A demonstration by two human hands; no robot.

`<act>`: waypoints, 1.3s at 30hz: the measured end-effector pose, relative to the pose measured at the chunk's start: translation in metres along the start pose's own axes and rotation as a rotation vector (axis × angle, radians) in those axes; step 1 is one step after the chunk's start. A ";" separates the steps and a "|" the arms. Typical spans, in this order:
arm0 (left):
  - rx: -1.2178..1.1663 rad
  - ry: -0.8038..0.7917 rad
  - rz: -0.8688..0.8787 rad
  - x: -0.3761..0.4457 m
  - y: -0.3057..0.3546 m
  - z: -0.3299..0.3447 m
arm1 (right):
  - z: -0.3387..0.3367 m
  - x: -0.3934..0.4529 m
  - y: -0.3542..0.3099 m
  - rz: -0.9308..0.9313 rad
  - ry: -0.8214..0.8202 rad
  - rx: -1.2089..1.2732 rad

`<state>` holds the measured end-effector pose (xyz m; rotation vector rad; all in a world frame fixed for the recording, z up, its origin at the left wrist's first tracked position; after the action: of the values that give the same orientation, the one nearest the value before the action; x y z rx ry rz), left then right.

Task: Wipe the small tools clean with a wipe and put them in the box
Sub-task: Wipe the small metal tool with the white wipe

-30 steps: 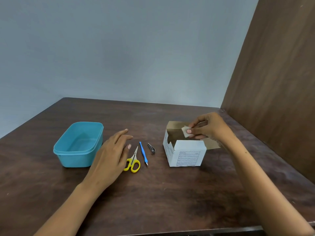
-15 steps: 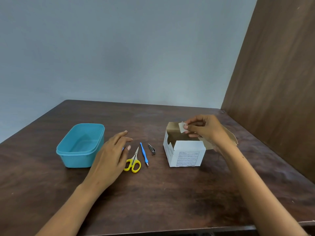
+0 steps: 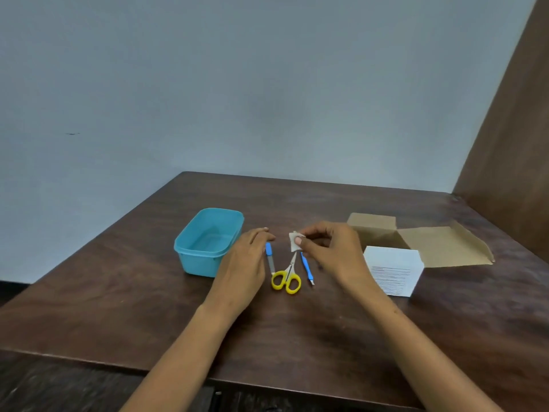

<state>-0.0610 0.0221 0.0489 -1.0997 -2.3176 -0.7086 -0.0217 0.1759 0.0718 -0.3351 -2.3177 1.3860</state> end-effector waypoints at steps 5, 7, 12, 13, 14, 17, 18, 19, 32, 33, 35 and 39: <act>-0.002 -0.002 -0.089 -0.003 -0.012 -0.001 | 0.016 0.004 0.014 -0.037 0.051 -0.027; -0.016 0.000 -0.143 -0.003 -0.016 -0.004 | 0.017 0.004 0.017 -0.046 0.061 -0.040; -0.017 -0.020 -0.258 -0.006 -0.023 -0.006 | 0.022 0.002 0.023 -0.036 0.016 -0.050; -0.004 -0.042 -0.259 -0.007 -0.023 -0.003 | 0.022 0.003 0.023 -0.039 0.015 -0.053; 0.020 -0.073 -0.252 -0.007 -0.023 0.001 | 0.022 0.003 0.023 -0.043 0.018 -0.051; 0.099 -0.142 -0.241 -0.007 -0.023 0.009 | 0.020 0.003 0.023 -0.053 0.028 -0.054; 0.106 -0.140 -0.240 -0.006 -0.022 0.010 | 0.021 0.003 0.023 -0.056 0.027 -0.064; 0.109 -0.136 -0.236 -0.005 -0.020 0.011 | 0.021 0.003 0.023 -0.059 0.026 -0.074; 0.030 -0.164 -0.244 0.006 -0.005 0.014 | 0.018 0.000 0.030 -0.043 0.074 -0.170; 0.017 -0.157 -0.257 0.007 -0.007 0.014 | 0.017 0.000 0.030 -0.042 0.077 -0.177; -0.022 -0.132 -0.259 0.007 -0.007 0.015 | 0.016 -0.001 0.029 -0.047 0.083 -0.173; -0.234 0.003 -0.305 0.009 -0.007 0.011 | 0.011 -0.006 0.021 -0.076 0.138 -0.094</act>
<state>-0.0739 0.0306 0.0449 -0.8423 -2.4740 -1.1181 -0.0218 0.1751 0.0479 -0.3555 -2.2626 1.1824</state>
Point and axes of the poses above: each hand's wrist, its own x-axis towards the middle knuckle, its own z-axis out of the palm, y = z × x, the point moved 8 cm from there along x, towards the middle knuckle, and after that the axes turned 11 degrees about z, right-handed, at the moved point
